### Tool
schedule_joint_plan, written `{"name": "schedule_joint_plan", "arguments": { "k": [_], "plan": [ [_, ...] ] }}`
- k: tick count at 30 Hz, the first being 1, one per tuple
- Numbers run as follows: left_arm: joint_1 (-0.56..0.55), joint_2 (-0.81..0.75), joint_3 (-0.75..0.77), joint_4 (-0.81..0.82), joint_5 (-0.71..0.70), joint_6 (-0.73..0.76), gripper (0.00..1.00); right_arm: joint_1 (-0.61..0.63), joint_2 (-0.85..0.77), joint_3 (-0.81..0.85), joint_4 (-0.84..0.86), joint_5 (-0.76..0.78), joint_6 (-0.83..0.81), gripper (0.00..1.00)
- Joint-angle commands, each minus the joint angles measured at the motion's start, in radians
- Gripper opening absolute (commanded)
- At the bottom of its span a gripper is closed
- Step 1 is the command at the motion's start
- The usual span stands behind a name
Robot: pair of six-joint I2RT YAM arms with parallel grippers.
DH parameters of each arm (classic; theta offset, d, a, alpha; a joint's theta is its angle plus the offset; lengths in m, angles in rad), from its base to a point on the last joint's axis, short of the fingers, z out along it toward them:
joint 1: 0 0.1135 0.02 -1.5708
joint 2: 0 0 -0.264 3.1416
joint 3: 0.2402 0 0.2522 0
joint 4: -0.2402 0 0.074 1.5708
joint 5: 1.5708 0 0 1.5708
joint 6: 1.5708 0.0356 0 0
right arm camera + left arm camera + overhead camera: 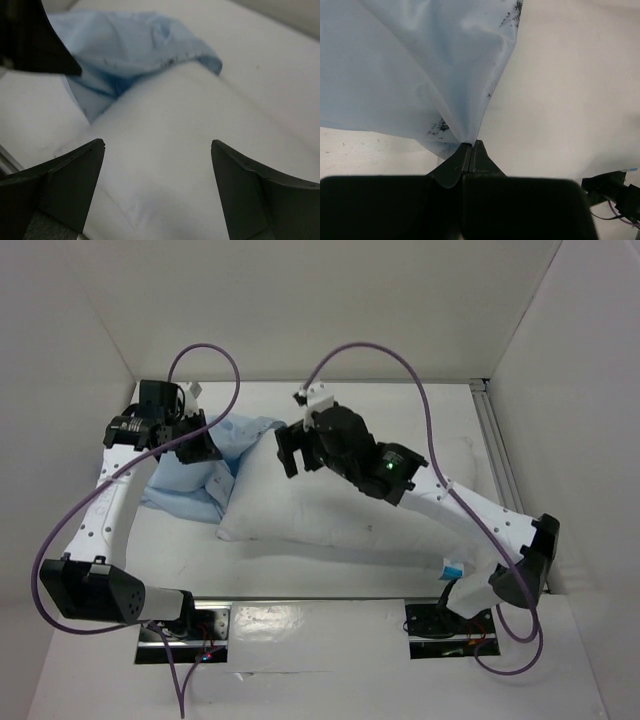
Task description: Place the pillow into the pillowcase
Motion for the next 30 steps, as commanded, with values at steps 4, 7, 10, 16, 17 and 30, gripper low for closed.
{"name": "schedule_joint_plan", "arguments": {
  "k": [4, 7, 10, 16, 17, 30],
  "plan": [
    [0.007, 0.032, 0.05, 0.081, 0.004, -0.021, 0.0, -0.097, 0.336, 0.381, -0.136, 0.034, -0.09, 0.94],
    [0.007, 0.058, 0.069, 0.081, 0.013, -0.03, 0.0, -0.146, 0.507, 0.571, -0.242, 0.021, -0.113, 0.99],
    [0.007, 0.078, 0.079, 0.081, 0.013, -0.03, 0.0, -0.156, 0.552, 0.679, -0.34, -0.124, -0.113, 0.99],
    [0.007, 0.078, 0.068, 0.081, -0.035, -0.03, 0.0, -0.156, 0.561, 0.474, -0.299, -0.233, -0.093, 0.99],
    [0.007, 0.067, 0.068, 0.081, -0.045, -0.03, 0.0, -0.156, 0.552, 0.445, -0.273, -0.246, -0.078, 0.99],
    [0.007, -0.023, 0.068, 0.053, -0.055, -0.03, 0.0, -0.147, 0.235, 0.034, -0.116, -0.354, -0.015, 0.0]
  ]
}}
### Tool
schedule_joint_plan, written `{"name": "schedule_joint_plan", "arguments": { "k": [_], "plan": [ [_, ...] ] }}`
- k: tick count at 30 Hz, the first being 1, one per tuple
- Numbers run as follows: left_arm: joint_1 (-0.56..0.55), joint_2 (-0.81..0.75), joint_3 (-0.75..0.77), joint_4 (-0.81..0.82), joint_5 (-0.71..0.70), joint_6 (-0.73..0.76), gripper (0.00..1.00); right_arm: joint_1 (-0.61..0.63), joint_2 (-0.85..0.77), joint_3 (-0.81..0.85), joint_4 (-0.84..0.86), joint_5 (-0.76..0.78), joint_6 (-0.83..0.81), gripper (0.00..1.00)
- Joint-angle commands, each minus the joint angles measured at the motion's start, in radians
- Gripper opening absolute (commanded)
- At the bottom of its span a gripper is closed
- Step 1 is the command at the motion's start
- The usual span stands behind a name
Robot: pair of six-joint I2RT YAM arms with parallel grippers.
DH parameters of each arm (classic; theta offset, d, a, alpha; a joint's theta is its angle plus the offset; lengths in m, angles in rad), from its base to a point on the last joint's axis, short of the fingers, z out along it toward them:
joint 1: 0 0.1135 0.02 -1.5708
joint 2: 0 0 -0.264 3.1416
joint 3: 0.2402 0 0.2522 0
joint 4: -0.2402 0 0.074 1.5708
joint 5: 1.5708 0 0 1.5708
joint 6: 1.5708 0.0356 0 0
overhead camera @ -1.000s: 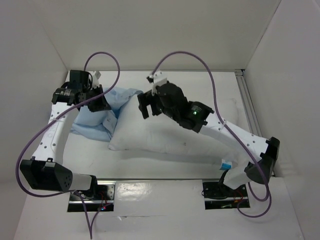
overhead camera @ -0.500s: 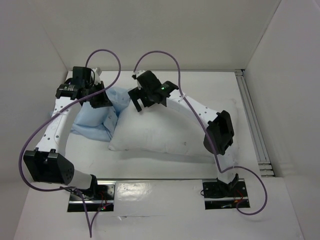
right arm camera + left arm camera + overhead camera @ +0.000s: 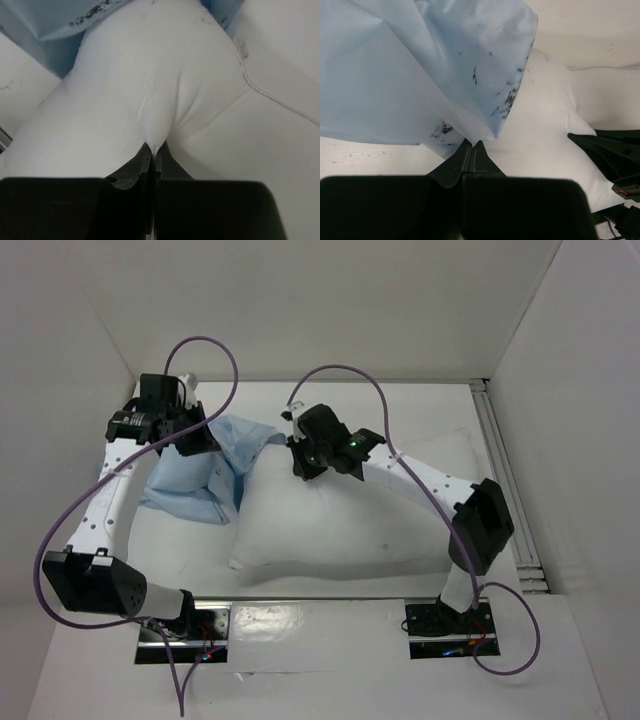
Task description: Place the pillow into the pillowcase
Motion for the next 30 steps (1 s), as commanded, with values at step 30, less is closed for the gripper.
{"name": "schedule_joint_plan", "arguments": {
  "k": [30],
  "plan": [
    [-0.002, -0.254, -0.062, -0.124, -0.012, 0.08, 0.0, -0.339, 0.156, 0.438, 0.031, -0.457, 0.135, 0.0]
  ]
}}
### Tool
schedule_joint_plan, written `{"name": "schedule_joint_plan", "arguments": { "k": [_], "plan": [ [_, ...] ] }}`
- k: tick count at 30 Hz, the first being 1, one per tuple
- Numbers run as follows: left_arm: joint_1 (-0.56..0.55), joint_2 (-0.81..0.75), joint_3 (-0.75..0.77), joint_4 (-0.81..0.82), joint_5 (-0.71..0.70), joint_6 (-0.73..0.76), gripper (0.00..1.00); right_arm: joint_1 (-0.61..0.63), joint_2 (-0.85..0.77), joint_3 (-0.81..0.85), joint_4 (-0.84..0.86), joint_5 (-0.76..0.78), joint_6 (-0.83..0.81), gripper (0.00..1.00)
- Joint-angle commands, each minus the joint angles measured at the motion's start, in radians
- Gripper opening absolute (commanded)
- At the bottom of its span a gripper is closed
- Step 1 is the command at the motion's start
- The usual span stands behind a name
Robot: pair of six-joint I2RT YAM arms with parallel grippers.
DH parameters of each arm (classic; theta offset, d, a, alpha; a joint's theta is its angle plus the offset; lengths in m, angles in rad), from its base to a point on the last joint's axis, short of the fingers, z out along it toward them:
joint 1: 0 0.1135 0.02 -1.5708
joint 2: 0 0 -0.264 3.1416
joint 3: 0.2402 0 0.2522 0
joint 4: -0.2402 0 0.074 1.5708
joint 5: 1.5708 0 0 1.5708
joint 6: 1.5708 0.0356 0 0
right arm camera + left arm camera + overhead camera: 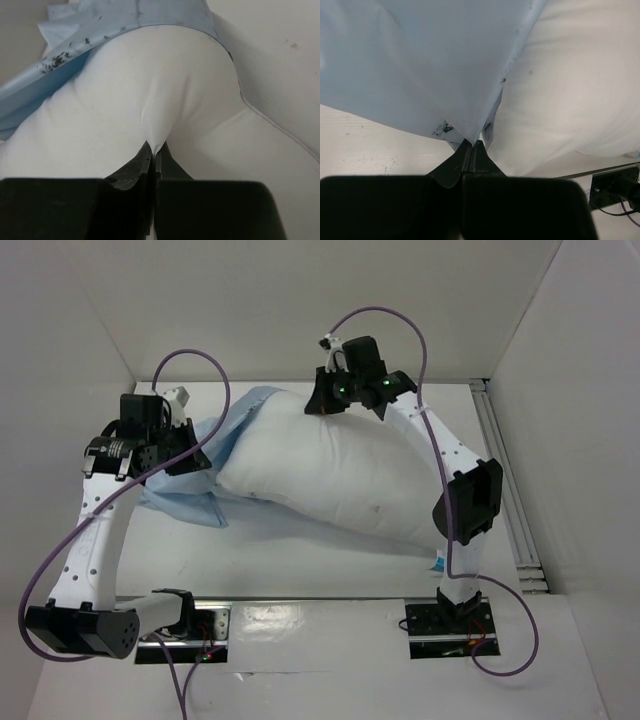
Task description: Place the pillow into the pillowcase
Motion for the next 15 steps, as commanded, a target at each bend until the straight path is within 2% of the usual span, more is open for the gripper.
{"name": "schedule_joint_plan", "arguments": {
  "k": [1, 6, 12, 15],
  "plan": [
    [-0.002, -0.034, 0.0, -0.002, -0.018, 0.033, 0.0, -0.083, 0.012, 0.001, 0.172, -0.175, 0.12, 0.0],
    [-0.002, -0.034, 0.0, -0.002, 0.017, 0.044, 0.0, -0.14, 0.072, -0.069, 0.319, -0.211, 0.263, 0.0],
    [-0.012, -0.034, 0.011, -0.002, 0.063, 0.044, 0.0, -0.106, 0.141, -0.057, 0.345, -0.05, 0.352, 0.0],
    [-0.012, -0.011, 0.046, 0.008, 0.091, 0.035, 0.0, -0.051, 0.185, -0.023, 0.29, 0.042, 0.34, 0.0]
  ]
}}
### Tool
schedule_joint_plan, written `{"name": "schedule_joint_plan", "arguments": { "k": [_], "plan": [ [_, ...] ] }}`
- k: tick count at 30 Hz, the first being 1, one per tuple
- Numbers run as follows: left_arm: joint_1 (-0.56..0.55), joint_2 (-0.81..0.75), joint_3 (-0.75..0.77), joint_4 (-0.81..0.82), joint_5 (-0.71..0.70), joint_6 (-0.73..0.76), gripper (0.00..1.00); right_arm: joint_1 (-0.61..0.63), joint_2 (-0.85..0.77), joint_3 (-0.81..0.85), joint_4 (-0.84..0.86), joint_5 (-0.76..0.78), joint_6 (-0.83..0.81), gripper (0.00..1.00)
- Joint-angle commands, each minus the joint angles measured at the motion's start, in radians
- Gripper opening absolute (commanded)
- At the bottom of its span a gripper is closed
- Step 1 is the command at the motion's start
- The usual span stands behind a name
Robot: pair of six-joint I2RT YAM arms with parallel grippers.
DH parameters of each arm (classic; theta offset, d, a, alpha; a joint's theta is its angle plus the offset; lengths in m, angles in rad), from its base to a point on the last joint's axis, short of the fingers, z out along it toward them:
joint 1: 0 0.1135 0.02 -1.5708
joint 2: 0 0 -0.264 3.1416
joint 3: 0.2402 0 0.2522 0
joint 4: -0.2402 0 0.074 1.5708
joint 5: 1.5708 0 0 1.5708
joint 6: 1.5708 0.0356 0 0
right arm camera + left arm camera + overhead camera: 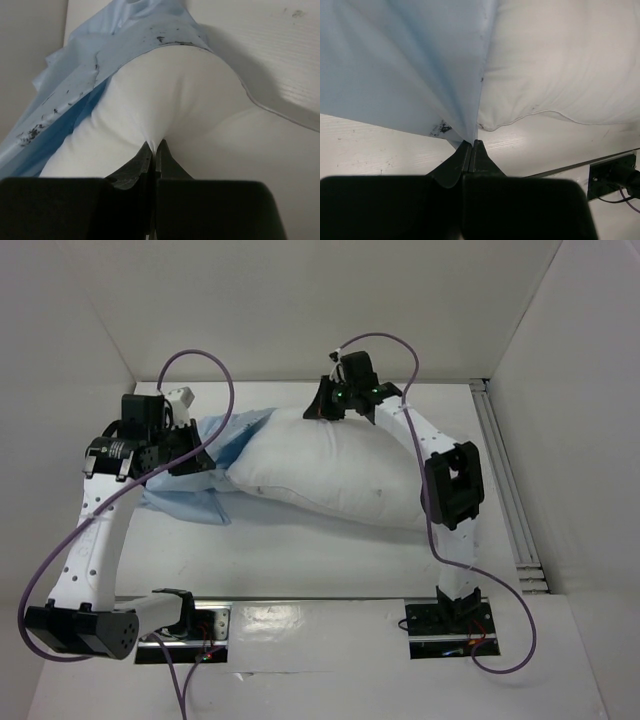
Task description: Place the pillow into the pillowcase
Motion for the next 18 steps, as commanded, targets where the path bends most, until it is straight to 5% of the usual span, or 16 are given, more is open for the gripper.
{"name": "schedule_joint_plan", "arguments": {
  "k": [1, 15, 16, 18],
  "plan": [
    [-0.01, -0.007, 0.046, 0.016, 0.073, 0.011, 0.0, 0.058, 0.025, 0.055, 0.05, 0.135, 0.008, 0.0],
    [-0.039, 0.097, 0.268, -0.063, 0.047, 0.002, 0.0, 0.319, -0.422, -0.469, 0.106, 0.34, 0.006, 0.0],
    [-0.039, 0.083, 0.243, -0.063, 0.047, 0.002, 0.06, 0.319, -0.435, -0.491, 0.106, 0.34, 0.006, 0.0],
    [-0.039, 0.074, 0.154, -0.051, 0.047, 0.011, 0.34, 0.331, -0.435, -0.554, 0.115, 0.34, -0.005, 0.0]
  ]
}}
